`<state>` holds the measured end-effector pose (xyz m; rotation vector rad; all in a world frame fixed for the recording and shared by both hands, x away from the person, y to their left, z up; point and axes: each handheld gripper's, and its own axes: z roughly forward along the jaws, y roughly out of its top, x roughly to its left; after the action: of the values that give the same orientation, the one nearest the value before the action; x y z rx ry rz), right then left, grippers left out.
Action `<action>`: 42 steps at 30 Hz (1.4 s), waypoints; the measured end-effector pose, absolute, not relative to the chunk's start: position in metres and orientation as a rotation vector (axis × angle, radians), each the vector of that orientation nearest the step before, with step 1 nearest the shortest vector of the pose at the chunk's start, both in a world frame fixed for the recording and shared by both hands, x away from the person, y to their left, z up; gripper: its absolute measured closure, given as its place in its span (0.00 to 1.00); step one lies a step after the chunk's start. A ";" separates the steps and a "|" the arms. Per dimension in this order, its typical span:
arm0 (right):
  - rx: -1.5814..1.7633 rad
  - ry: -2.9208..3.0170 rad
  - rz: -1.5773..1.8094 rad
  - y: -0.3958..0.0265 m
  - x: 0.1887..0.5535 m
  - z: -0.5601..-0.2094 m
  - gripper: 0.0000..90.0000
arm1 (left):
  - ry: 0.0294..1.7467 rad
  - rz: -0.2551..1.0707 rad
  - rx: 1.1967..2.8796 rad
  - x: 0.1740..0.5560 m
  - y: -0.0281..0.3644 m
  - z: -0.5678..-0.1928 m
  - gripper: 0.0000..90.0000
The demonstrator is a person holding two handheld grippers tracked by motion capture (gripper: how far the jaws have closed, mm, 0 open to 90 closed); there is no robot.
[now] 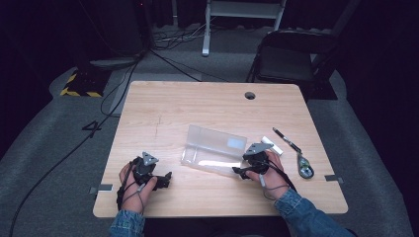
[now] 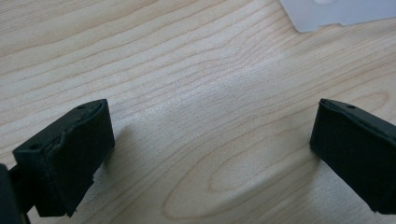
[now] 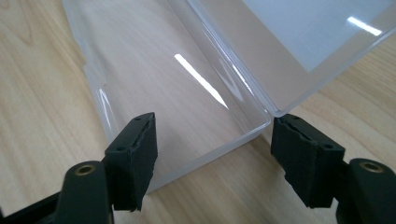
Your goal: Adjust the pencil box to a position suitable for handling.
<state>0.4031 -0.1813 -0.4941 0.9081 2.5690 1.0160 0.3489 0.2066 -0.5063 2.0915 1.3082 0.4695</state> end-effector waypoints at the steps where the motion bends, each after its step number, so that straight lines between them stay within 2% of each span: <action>1: 0.904 2.578 1.006 -0.183 0.401 -0.493 0.36 | 1.306 0.467 2.093 0.349 0.207 -0.506 0.00; 24: 0.841 2.715 0.872 -0.229 0.354 -0.485 0.33 | 1.261 0.448 2.116 0.345 0.206 -0.506 0.00; 42: 0.833 2.720 0.928 -0.247 0.352 -0.477 0.30 | 1.240 0.443 2.128 0.349 0.204 -0.506 0.00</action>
<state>0.3515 -0.2467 -0.4769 0.8328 2.7196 0.9283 0.3492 0.2036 -0.5062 2.1279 1.2404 0.4432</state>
